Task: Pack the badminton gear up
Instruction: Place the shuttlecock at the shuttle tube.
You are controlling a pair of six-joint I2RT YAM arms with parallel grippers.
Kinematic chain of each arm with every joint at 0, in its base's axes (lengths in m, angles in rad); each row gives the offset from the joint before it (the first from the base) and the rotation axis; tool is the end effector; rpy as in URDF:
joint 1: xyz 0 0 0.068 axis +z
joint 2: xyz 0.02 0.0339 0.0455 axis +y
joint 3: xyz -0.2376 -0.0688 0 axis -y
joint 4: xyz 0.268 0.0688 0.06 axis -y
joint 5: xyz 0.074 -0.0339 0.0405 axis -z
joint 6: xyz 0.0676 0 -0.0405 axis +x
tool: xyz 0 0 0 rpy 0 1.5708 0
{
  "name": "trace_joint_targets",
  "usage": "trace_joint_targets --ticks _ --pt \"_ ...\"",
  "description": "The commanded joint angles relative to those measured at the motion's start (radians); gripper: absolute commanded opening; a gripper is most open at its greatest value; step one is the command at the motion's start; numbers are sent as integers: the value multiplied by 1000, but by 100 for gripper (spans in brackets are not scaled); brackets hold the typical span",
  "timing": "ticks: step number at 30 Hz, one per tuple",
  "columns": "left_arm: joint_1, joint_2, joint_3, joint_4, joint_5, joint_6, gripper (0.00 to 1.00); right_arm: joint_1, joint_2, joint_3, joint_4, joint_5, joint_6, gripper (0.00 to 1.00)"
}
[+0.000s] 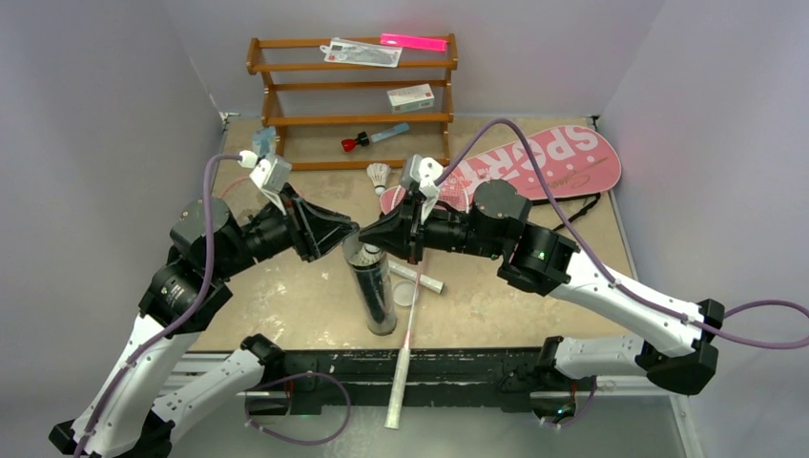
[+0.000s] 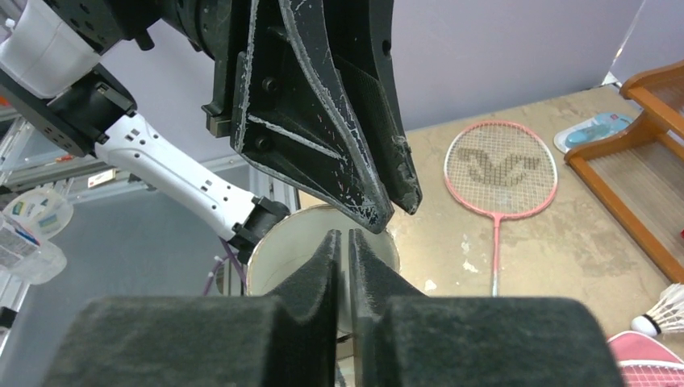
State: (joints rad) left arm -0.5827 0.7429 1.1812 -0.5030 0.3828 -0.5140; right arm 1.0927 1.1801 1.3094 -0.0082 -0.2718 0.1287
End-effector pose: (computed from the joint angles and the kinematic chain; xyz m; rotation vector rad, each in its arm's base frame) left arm 0.1520 -0.1304 0.4334 0.3738 1.7200 -1.1325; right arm 0.1337 0.2975 0.4441 -0.9311 1.2632 1.1779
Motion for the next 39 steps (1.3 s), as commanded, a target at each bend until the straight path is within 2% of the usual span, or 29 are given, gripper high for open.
trace_joint_targets --ticks 1,2,4,8,11,14,16,20,25,27,29,30,32,36,39 --pt "2 15 -1 -25 -1 -2 28 3 -4 49 -49 9 3 15" --pt "3 15 2 -26 -8 -3 29 3 -12 49 -48 48 11 23" --pt "3 12 8 -26 -25 -3 32 2 -24 52 -45 109 16 29" --pt "2 12 24 -25 -27 -1 36 2 -27 95 -90 111 16 43" --pt "2 12 37 -29 -28 4 50 3 -42 92 -95 106 19 60" --pt "3 4 44 -25 -45 -2 69 3 -79 40 -74 120 14 83" --pt "2 -5 44 -16 -45 -4 75 3 -105 7 -70 140 10 94" --pt "1 -37 50 8 -47 21 81 3 -149 -37 -79 172 -1 97" --pt "2 -96 134 -43 -20 219 83 2 -218 -104 -42 220 5 97" --pt "3 -144 107 -38 34 280 84 3 -251 -144 -8 236 12 97" --pt "4 -217 -6 37 186 355 85 3 -287 -198 19 252 19 97" --pt "3 -254 -84 85 363 418 86 2 -302 -221 40 260 21 97" --pt "3 -311 -192 134 548 553 87 3 -325 -258 65 268 26 97" --pt "3 -380 -250 105 474 578 88 3 -344 -286 55 287 37 96" --pt "3 -391 -283 77 484 603 89 3 -359 -301 39 292 45 96"
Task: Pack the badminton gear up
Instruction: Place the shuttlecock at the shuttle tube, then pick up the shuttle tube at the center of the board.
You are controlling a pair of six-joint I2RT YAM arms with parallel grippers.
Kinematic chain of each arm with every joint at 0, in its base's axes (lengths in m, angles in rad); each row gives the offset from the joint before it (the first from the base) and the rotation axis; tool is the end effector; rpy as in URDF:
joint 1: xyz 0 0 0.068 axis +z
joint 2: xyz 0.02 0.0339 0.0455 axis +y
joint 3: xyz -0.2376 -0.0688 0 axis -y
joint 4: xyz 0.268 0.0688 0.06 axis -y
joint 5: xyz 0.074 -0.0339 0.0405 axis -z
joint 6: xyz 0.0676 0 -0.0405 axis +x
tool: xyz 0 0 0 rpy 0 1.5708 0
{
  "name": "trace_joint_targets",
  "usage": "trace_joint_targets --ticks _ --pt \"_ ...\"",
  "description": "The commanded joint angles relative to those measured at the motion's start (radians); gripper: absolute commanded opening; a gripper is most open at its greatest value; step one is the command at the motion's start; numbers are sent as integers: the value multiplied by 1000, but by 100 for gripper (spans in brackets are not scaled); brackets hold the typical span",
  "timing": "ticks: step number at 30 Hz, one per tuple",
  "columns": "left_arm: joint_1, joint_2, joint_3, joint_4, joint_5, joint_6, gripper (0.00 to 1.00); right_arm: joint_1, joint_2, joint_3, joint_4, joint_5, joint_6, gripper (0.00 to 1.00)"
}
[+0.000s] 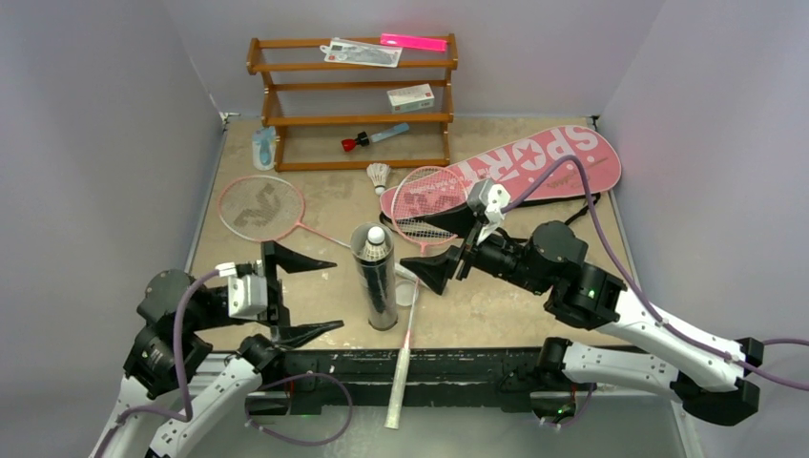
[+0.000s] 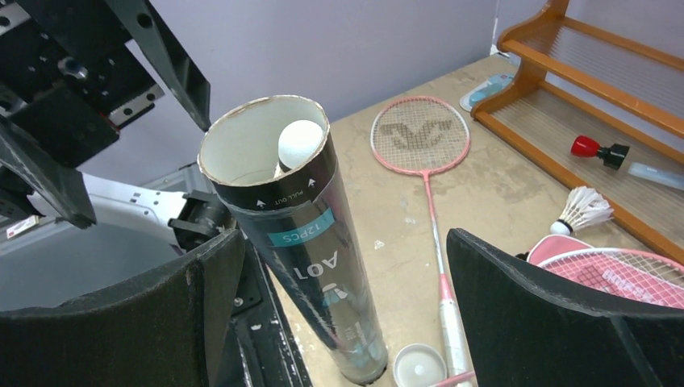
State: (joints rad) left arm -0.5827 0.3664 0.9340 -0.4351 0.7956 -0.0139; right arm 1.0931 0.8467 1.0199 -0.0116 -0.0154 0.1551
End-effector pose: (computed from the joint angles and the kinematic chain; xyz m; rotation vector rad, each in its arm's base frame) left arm 0.0671 -0.1020 0.4093 1.0487 1.1675 -1.0432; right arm 0.1168 0.2278 0.4196 -0.6865 1.3249 1.0350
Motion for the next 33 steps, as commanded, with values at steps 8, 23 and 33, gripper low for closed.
trace_joint_targets --ticks 8,23,33 --pt "3 -5 -193 29 -92 126 91 1 -97 -91 76 17 18 96" --pt "2 81 -353 381 -123 -121 93 2 -198 -137 15 35 -13 97" --pt "2 166 -347 506 -58 -111 94 2 -204 -140 -4 43 -28 97"
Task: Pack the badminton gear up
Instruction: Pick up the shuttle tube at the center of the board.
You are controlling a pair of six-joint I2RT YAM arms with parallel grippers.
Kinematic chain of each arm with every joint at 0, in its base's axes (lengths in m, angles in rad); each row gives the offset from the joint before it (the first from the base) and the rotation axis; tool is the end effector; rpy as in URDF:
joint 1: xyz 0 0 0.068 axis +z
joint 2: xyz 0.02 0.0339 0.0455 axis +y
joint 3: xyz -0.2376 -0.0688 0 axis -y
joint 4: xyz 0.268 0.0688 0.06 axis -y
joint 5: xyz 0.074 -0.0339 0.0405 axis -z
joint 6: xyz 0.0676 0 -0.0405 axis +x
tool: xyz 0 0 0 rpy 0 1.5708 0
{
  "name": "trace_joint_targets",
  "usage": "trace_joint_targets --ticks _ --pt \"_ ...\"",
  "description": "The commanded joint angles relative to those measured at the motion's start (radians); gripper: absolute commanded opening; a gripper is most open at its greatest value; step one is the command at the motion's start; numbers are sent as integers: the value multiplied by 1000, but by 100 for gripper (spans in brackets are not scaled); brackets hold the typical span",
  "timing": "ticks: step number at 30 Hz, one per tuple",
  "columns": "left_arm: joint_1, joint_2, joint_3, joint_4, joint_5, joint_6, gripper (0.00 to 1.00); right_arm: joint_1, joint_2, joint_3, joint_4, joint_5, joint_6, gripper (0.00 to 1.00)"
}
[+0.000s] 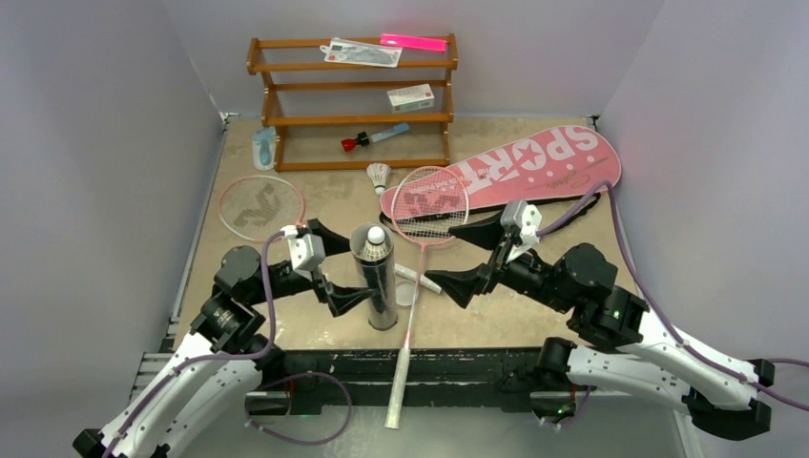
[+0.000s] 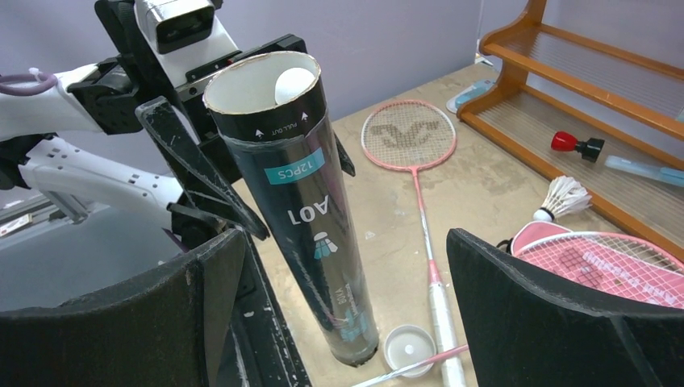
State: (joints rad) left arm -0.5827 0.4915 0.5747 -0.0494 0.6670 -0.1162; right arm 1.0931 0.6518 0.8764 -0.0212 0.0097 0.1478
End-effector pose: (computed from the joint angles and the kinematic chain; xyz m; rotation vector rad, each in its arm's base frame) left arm 0.1437 -0.1448 0.3120 0.8974 1.3777 -1.0520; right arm 0.1007 0.1930 0.4044 -0.6502 1.2906 1.0254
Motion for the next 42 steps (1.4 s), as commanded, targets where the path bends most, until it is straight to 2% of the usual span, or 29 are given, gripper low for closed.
trace_joint_targets --ticks 1,13,18,23,26,27,28,33,36,39,42 --pt "2 50 11 134 83 -6 94 2 -10 1 6 15 -22 97" --pt "2 151 15 223 71 16 95 2 3 -9 -5 41 -22 97" --pt "2 166 23 197 64 50 94 2 22 -17 -5 65 -15 96" --pt "3 175 71 95 82 103 80 1 29 -33 6 84 -5 96" --pt "1 173 102 14 74 112 58 2 36 -49 18 103 1 96" --pt "2 171 110 -6 47 111 50 1 43 -59 18 119 3 96" --pt "2 171 120 -26 15 93 46 2 52 -70 43 141 9 96" --pt "2 148 172 -149 -135 83 38 1 140 -103 53 330 77 96" --pt "2 112 211 -239 -352 57 35 -14 219 -96 52 403 126 96" --pt "3 66 242 -319 -561 40 31 -84 312 -68 37 377 203 95" --pt "2 7 236 -334 -661 25 28 -188 422 -46 66 268 284 93"
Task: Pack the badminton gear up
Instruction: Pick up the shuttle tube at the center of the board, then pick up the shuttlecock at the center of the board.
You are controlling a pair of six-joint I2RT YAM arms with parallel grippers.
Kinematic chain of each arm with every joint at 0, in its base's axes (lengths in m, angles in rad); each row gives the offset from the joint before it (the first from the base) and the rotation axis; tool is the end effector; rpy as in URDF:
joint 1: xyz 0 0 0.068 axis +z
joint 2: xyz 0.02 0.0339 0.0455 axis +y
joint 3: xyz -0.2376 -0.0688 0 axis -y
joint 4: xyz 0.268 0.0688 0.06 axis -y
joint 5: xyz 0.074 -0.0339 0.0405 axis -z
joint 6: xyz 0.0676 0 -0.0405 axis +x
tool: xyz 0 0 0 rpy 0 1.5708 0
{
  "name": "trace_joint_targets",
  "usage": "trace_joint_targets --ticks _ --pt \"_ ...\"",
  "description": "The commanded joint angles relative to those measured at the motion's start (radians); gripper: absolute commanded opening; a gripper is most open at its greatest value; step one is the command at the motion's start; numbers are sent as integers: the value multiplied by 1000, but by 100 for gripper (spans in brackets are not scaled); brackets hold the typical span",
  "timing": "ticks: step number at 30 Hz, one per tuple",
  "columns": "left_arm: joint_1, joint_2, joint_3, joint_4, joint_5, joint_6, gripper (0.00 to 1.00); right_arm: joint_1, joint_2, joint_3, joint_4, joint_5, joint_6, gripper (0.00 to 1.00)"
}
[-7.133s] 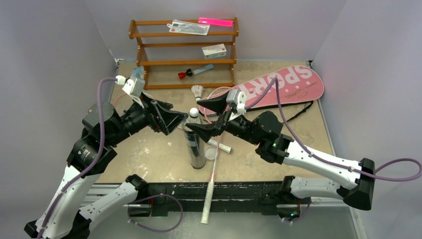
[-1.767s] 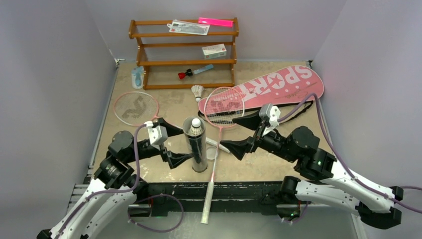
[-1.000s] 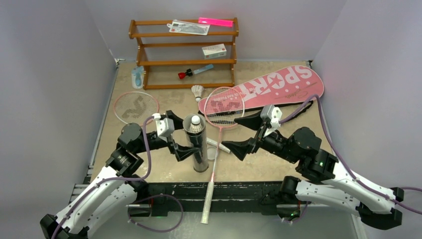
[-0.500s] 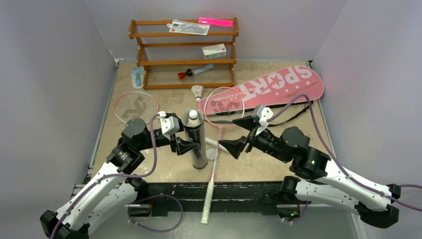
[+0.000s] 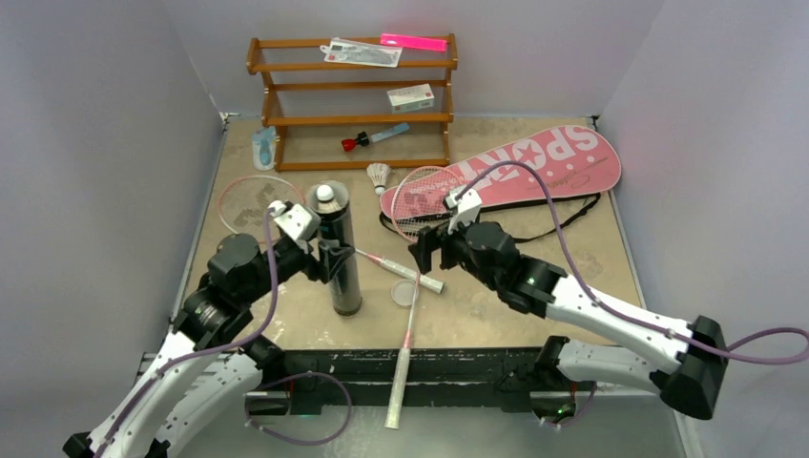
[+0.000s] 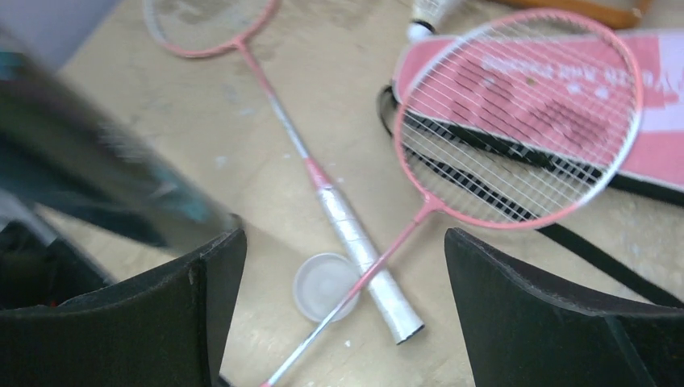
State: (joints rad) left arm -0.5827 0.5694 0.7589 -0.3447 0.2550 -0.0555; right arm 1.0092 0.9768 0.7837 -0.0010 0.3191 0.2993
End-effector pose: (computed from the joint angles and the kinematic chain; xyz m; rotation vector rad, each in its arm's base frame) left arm 0.1656 -0.1295 0.3295 0.6450 1.6490 -0.6867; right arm 0.1762 0.2402 0.2912 -0.3995 1.7588 0.6667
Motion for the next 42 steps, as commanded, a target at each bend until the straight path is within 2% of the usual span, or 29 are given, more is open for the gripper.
trace_joint_targets --ticks 1,5,11,21,26,30,34,42 --pt "2 -92 43 -33 -287 -39 26 -120 137 57 74 -58 142 92" --pt "2 -153 -11 8 -357 -51 26 -139 332 181 125 -52 122 86" --pt "2 -176 -32 36 -416 -43 26 -161 657 488 49 -60 119 80" --pt "2 -162 -12 32 -425 -18 25 -215 1055 846 16 7 120 75" --pt "2 -187 2 16 -429 -15 25 -229 1181 986 -38 15 93 70" --pt "3 -199 13 5 -421 -20 25 -238 1255 1061 -59 41 74 61" --pt "2 -209 11 -1 -412 -2 25 -242 1328 1160 -123 64 64 56" --pt "2 -235 32 -29 -445 34 25 -244 1402 1206 -151 126 65 54"
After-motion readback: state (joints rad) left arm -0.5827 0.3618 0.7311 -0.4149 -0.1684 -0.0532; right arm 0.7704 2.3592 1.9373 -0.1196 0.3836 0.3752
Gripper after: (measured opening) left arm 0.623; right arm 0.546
